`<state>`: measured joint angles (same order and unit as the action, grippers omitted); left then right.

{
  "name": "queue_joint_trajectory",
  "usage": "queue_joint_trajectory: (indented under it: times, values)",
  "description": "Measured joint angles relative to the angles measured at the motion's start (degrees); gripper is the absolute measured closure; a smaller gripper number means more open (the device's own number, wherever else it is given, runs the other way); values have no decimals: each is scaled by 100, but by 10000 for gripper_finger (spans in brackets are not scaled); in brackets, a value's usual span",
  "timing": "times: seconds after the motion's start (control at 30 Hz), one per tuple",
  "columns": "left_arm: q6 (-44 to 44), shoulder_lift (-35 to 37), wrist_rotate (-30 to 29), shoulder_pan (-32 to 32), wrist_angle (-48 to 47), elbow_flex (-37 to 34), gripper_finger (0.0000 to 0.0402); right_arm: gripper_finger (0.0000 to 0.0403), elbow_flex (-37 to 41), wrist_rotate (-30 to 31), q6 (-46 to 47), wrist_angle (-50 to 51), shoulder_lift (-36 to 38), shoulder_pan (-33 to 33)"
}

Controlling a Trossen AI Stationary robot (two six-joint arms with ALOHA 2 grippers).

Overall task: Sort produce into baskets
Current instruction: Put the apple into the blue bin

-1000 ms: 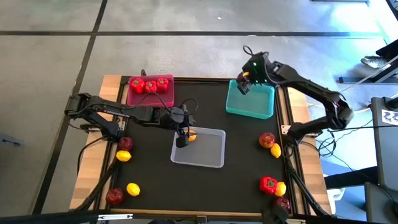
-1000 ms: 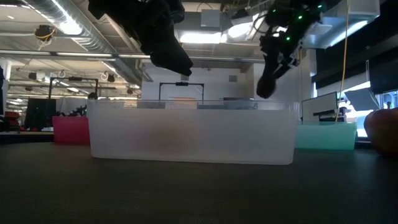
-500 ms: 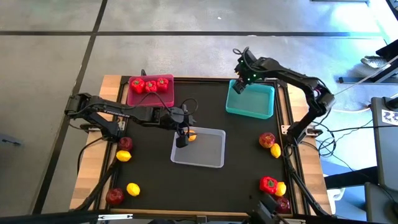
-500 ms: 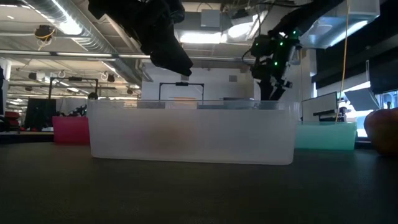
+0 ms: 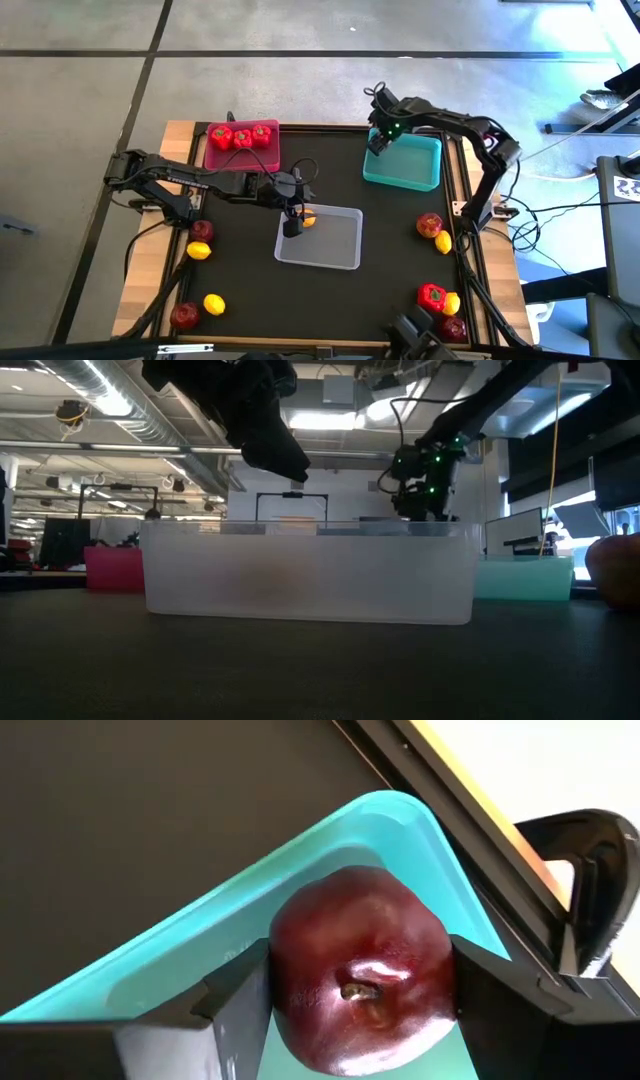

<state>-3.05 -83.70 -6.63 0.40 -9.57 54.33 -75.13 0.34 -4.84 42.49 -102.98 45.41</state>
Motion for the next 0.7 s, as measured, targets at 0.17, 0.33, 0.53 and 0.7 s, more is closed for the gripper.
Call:
queue_joint_trajectory:
  times: [0.17, 0.33, 0.53, 0.7]
  values:
    - [0, 0, 0, 0, -2, 0, 139, 148, 2, 6, -19, -138, -182, 0]
    - [0, 0, 0, 0, -2, 0, 139, 148, 2, 4, -52, -285, -219, -2]
    - [0, 0, 0, 0, -2, 0, 139, 137, 16, 7, -59, -327, -221, -2]
    - [0, 0, 0, 0, -2, 0, 139, 92, 28, 51, -42, -346, -221, -2]
